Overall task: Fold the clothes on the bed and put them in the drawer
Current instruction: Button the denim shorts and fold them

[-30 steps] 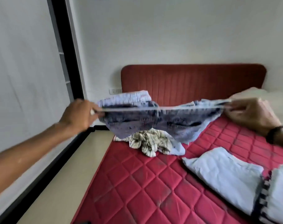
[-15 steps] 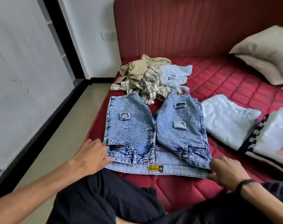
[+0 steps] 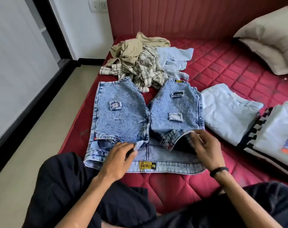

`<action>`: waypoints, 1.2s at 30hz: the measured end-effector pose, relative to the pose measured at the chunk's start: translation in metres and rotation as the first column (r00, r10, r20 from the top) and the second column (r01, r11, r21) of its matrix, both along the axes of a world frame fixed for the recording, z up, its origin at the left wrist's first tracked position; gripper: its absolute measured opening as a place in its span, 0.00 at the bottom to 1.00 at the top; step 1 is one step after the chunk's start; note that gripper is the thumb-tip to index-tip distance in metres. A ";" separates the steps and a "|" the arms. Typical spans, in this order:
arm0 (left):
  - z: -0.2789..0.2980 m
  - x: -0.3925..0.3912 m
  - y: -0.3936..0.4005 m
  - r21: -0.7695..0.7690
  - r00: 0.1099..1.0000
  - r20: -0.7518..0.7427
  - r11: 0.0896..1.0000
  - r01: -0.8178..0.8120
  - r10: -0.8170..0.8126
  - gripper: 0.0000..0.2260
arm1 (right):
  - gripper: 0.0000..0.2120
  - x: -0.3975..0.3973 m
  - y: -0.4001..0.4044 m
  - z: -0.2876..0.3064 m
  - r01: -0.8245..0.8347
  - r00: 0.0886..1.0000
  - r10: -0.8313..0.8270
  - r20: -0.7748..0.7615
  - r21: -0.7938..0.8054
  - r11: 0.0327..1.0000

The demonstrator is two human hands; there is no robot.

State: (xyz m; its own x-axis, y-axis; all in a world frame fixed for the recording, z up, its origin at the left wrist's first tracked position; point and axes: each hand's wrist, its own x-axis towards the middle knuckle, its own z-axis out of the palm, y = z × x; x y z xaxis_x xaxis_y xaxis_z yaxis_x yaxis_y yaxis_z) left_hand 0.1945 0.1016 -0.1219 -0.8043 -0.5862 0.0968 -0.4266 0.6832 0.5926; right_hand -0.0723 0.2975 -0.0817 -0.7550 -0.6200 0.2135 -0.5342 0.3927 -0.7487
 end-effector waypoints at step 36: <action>0.003 -0.006 -0.005 0.482 0.957 -0.269 0.875 0.036 0.109 0.08 | 0.15 0.091 -0.055 -0.043 -0.507 0.562 0.603 -0.566 0.341 0.792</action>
State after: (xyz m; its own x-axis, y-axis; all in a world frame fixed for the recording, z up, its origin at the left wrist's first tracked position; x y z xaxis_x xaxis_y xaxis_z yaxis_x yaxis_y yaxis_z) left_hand 0.1881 0.0970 -0.1186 -0.7627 -0.6466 0.0144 -0.2131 0.2723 0.9383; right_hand 0.0184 0.2423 -0.1247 0.0296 -0.9259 0.3766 -0.9886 -0.0827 -0.1257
